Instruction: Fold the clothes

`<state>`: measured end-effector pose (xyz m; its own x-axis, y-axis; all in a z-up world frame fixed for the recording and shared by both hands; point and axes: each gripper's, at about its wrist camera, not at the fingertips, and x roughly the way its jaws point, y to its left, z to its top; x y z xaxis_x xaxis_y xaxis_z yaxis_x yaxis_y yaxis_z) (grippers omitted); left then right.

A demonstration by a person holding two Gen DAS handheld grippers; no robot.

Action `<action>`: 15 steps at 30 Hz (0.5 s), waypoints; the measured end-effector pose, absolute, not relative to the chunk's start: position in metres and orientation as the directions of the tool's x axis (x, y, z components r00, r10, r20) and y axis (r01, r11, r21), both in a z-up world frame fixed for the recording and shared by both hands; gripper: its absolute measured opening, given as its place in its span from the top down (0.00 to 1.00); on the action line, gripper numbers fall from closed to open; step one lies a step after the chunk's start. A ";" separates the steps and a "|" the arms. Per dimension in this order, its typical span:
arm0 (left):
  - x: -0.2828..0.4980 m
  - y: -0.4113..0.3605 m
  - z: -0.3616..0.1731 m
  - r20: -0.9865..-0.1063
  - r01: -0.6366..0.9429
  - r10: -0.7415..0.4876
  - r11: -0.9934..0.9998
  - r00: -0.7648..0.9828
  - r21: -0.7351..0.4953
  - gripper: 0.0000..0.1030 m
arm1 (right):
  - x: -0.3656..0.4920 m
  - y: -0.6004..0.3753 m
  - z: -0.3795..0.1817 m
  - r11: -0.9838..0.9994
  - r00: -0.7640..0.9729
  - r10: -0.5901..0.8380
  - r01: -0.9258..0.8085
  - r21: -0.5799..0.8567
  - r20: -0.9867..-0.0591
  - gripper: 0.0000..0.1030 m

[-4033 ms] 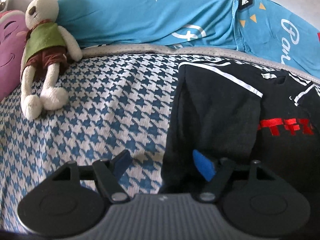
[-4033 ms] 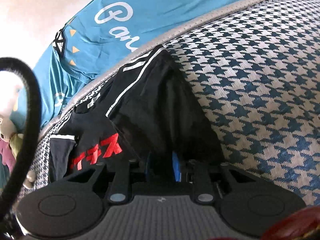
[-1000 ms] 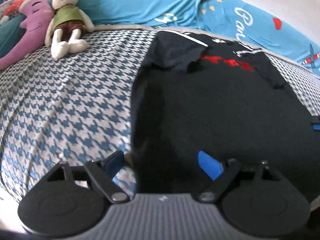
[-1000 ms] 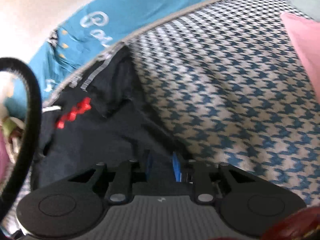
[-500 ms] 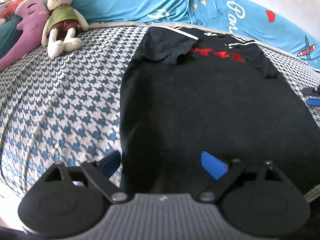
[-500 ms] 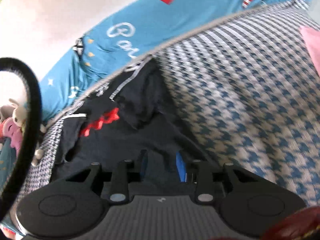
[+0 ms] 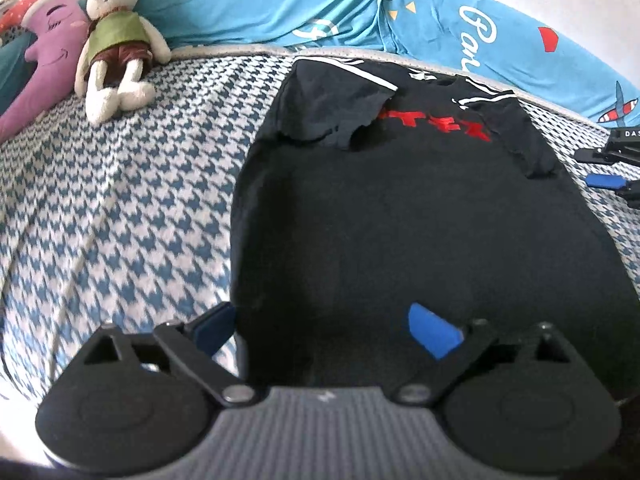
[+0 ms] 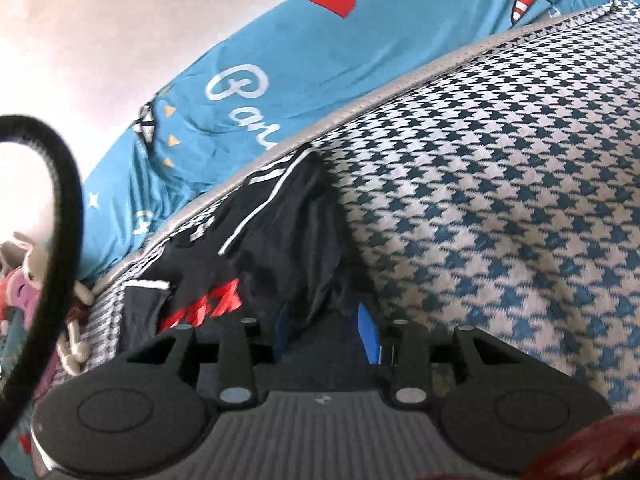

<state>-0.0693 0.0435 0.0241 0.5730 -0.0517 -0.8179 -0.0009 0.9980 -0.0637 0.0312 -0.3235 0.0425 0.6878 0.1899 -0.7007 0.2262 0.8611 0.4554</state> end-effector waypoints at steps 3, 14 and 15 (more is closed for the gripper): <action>-0.056 0.044 0.026 -0.822 0.003 -0.045 0.999 0.567 -0.053 0.04 | 0.043 -0.329 0.037 0.856 0.678 0.185 0.244 0.456 -0.711 0.63; -0.016 0.043 0.034 -0.808 0.035 -0.048 0.999 0.587 -0.033 0.03 | 0.078 -0.342 0.012 0.830 0.645 0.214 0.276 0.485 -0.734 0.62; -0.014 0.044 0.033 -0.808 0.031 -0.050 0.999 0.588 -0.039 0.03 | 0.080 -0.343 0.010 0.828 0.648 0.219 0.272 0.490 -0.729 0.62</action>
<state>-0.0138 0.0438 0.0332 0.5877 -0.0497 -0.8075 0.0309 0.9988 -0.0389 0.0803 -0.3429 0.0104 0.6480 0.2194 -0.7294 0.2716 0.8281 0.4904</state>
